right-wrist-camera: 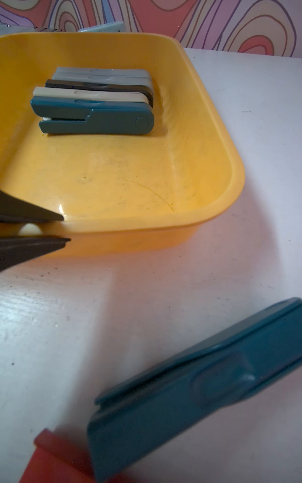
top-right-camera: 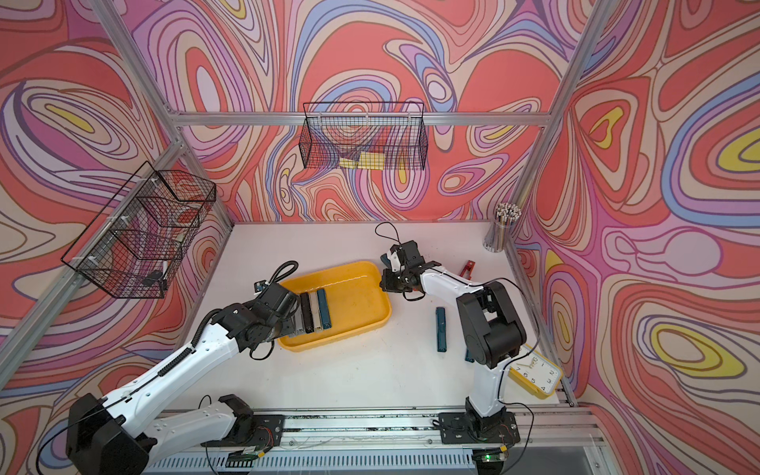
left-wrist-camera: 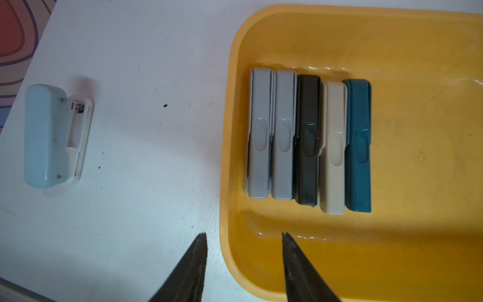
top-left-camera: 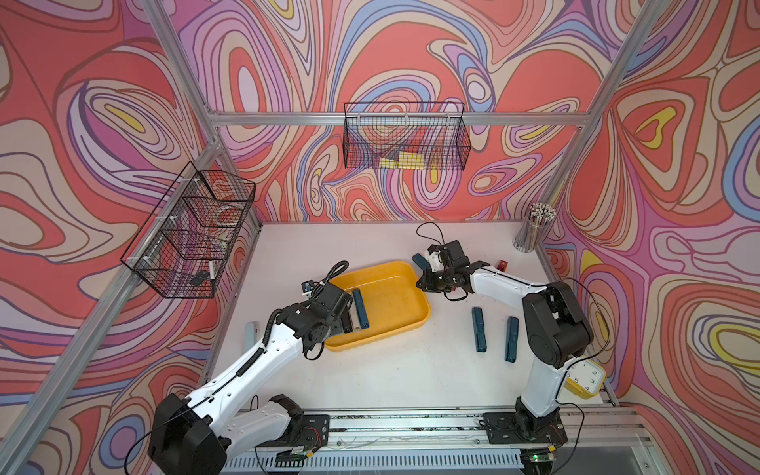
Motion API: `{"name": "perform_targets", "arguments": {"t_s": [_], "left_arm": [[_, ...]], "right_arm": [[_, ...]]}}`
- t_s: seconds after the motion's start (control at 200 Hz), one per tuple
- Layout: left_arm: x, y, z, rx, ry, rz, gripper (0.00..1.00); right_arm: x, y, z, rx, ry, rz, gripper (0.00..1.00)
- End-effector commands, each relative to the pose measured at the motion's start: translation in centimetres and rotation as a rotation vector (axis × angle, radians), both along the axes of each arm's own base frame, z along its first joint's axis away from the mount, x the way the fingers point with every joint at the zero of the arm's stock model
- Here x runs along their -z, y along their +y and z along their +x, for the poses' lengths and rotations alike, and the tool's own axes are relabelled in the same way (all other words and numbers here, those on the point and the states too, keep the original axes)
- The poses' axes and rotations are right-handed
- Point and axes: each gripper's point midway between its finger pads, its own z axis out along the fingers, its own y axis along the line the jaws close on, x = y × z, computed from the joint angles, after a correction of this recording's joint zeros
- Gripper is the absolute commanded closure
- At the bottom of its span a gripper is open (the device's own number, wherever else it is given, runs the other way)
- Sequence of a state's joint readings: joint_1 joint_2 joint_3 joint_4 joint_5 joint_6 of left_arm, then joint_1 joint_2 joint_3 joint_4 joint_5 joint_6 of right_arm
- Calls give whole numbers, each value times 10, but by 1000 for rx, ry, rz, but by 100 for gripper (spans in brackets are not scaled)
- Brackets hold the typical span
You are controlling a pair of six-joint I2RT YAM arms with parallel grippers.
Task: Put the pruning pliers into the storage box
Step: Move the storage box to the center of the board, then pick up the pruning pliers from the center of the board.
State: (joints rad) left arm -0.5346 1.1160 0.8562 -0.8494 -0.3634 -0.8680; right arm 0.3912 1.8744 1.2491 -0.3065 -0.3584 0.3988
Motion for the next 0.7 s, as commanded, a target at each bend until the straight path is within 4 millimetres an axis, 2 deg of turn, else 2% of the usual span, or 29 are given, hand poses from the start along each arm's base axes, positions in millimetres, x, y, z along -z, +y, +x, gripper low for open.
{"name": "perform_targets", "arguments": {"t_s": [0.0, 0.1, 0.24, 0.361, 0.441, 0.526, 0.691], "left_arm": [[16, 8, 2, -43, 29, -28, 53], [19, 9, 14, -18, 4, -38, 55], [24, 3, 34, 19, -13, -88, 57], [24, 0, 45, 25, -30, -127, 58], [25, 1, 48, 26, -22, -121, 58], [27, 1, 48, 25, -16, -118, 59], [29, 6, 44, 14, -25, -133, 61]], "right_arm": [[-7, -5, 17, 18, -34, 10, 92], [-6, -5, 18, 11, -30, 25, 87], [-5, -5, 20, 1, -28, 28, 74], [-7, -6, 22, -4, -34, 21, 48], [-9, -9, 23, -3, -44, 10, 36], [-12, -12, 24, -6, -51, -2, 32], [-25, -27, 28, -10, -97, -99, 30]]}}
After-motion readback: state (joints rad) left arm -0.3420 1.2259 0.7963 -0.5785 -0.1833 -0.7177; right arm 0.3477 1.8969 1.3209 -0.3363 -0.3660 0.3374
